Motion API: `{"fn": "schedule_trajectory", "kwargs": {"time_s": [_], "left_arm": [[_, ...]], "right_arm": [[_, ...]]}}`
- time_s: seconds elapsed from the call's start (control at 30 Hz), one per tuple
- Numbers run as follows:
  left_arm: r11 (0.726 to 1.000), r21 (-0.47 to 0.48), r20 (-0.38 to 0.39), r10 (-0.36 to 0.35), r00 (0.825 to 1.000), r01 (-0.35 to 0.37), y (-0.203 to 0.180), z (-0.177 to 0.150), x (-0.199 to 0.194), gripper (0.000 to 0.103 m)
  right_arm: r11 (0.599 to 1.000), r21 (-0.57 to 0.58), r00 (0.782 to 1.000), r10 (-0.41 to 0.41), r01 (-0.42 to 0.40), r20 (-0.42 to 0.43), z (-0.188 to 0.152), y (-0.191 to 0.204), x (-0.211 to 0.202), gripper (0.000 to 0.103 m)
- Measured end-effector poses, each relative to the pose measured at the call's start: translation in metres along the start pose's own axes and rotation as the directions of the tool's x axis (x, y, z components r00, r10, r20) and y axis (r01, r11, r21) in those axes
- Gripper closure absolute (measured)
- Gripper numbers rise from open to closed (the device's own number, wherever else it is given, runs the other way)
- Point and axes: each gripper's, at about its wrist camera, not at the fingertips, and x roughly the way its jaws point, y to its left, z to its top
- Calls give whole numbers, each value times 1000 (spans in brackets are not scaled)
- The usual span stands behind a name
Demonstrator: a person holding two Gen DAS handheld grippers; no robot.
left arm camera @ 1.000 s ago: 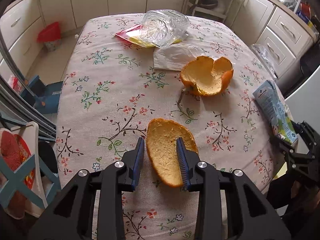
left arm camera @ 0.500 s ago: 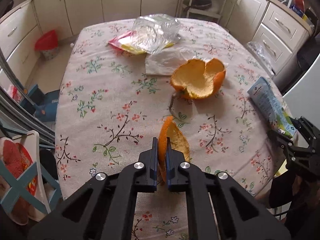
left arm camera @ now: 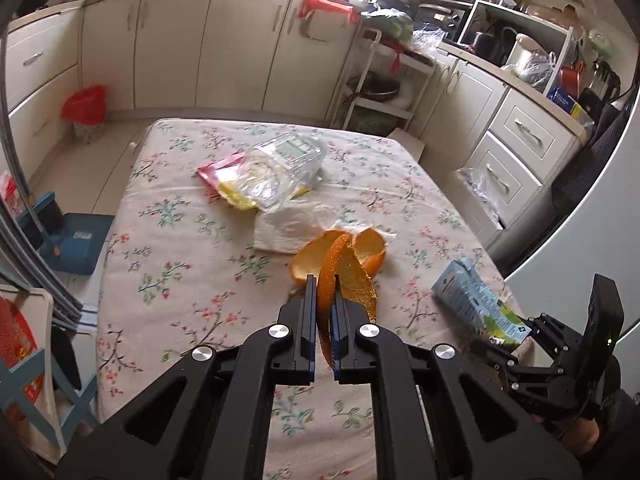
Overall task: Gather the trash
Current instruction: 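Carry the peel in the left gripper and carton in the right gripper to the yellow bin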
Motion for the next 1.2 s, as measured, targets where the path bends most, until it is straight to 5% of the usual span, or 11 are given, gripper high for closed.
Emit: {"fn": "schedule_trajectory", "kwargs": {"time_s": [0.33,0.7,1.2], "left_arm": [[996,71,3,-56,998,56,-45,-1,16,98],[985,166,11,-44,999,42,-88,-9,29,98],[956,288,92,-89,992,59,-171,-20,31,98]], "right_arm": [[1000,25,999,-17,17,31,-5,-19,-20,44],[997,66,997,-46,42,68,-13,-40,-37,45],[975,136,975,-193,178,108,-40,-95,-82,45]]}}
